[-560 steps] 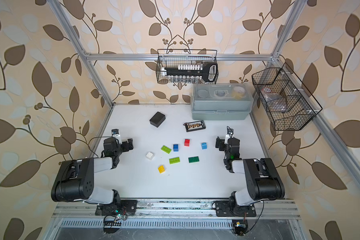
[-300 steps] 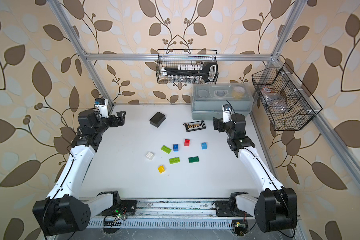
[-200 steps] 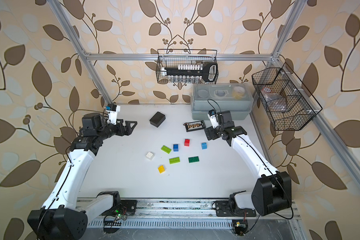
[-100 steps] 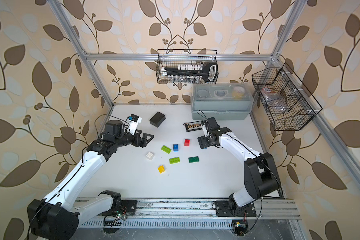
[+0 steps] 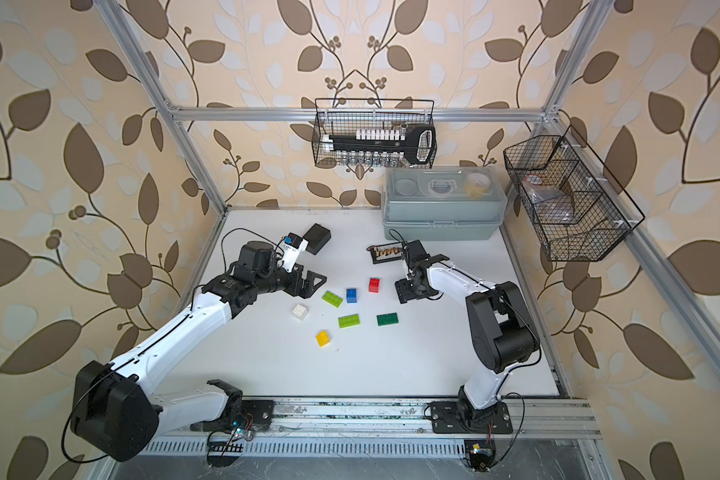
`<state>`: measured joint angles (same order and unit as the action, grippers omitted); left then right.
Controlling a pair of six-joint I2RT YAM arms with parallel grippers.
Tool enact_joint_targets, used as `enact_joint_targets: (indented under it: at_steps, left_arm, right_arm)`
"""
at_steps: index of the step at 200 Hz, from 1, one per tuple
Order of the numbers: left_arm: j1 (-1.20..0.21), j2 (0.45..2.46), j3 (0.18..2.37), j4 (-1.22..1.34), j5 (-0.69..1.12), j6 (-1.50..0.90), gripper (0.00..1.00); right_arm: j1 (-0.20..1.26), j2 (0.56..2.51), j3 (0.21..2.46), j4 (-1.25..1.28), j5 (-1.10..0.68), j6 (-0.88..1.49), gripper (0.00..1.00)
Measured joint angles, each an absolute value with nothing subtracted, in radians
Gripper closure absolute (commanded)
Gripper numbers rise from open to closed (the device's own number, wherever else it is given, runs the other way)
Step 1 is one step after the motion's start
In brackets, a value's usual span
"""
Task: Assemble a fork with lego
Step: Pick up the lego brick from the center of the board.
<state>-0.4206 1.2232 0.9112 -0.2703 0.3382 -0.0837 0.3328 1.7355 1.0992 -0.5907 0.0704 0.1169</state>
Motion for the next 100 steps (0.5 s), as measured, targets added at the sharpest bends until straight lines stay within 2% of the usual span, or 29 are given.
enact_joint_targets:
  at_steps: [100]
  left_arm:
    - [-0.434,1.264,0.911,-0.240,0.316,-0.086,0.01]
  right_arm:
    - [0.328,1.797,1.133,-0.537,0.070,0.131,0.44]
